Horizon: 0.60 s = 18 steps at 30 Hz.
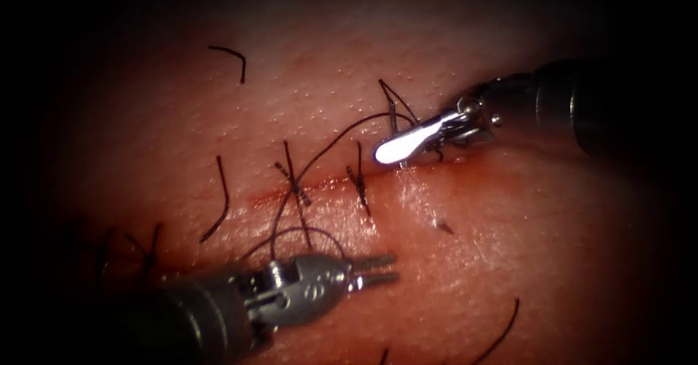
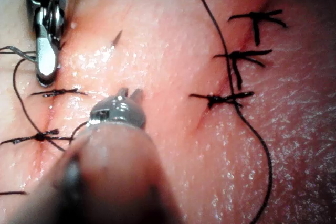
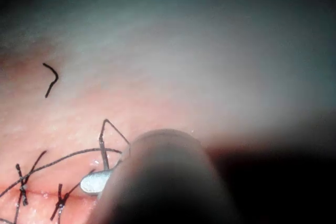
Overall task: Wound Closure
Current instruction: Throw needle into skin below wound with right gripper
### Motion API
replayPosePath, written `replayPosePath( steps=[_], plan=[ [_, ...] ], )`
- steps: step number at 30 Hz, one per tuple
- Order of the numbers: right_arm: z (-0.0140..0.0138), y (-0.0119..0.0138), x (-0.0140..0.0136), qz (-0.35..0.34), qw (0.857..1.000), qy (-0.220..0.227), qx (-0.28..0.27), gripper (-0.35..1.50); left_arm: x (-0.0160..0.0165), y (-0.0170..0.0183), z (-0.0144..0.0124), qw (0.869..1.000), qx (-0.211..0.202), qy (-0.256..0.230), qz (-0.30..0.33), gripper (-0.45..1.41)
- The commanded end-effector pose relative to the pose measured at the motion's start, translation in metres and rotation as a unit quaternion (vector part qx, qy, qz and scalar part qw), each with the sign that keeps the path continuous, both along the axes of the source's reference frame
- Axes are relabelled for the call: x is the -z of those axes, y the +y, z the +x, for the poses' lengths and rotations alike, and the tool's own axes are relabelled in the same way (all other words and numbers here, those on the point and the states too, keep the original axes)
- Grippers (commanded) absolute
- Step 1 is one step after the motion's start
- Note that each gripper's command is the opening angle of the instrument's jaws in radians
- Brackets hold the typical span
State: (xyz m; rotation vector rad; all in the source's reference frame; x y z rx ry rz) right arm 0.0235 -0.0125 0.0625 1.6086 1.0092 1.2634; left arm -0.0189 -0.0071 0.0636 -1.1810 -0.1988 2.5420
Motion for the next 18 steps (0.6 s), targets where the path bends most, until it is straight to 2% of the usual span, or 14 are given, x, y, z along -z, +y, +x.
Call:
replayPosePath(
  steps=[1, 3, 4, 7, 18],
  plan=[
    [0.0008, -0.0002, 0.0003, 0.04, 0.999, -0.007, 0.013, -0.35, -0.0006, 0.0002, -0.0005, 1.0, 0.0, 0.0, -0.001, -0.08],
    [0.0009, -0.0012, 0.001, 0.078, 0.996, -0.02, 0.029, -0.35, -0.0006, 0.0002, -0.0006, 1.0, 0.0, 0.0, -0.001, -0.08],
    [0.001, -0.0021, 0.0016, 0.072, 0.996, -0.039, 0.048, -0.35, -0.0006, 0.0002, -0.0007, 1.0, 0.001, 0.0, -0.001, -0.08],
    [0.0007, -0.0043, 0.0031, 0.076, 0.993, -0.052, 0.077, -0.35, -0.0006, 0.0002, -0.0006, 1.0, 0.0, 0.0, -0.001, -0.08],
    [-0.0007, -0.0082, 0.005, 0.064, 0.987, -0.074, 0.124, -0.35, -0.0007, 0.0003, -0.0008, 1.0, 0.001, 0.0, -0.001, -0.08]
  ],
)
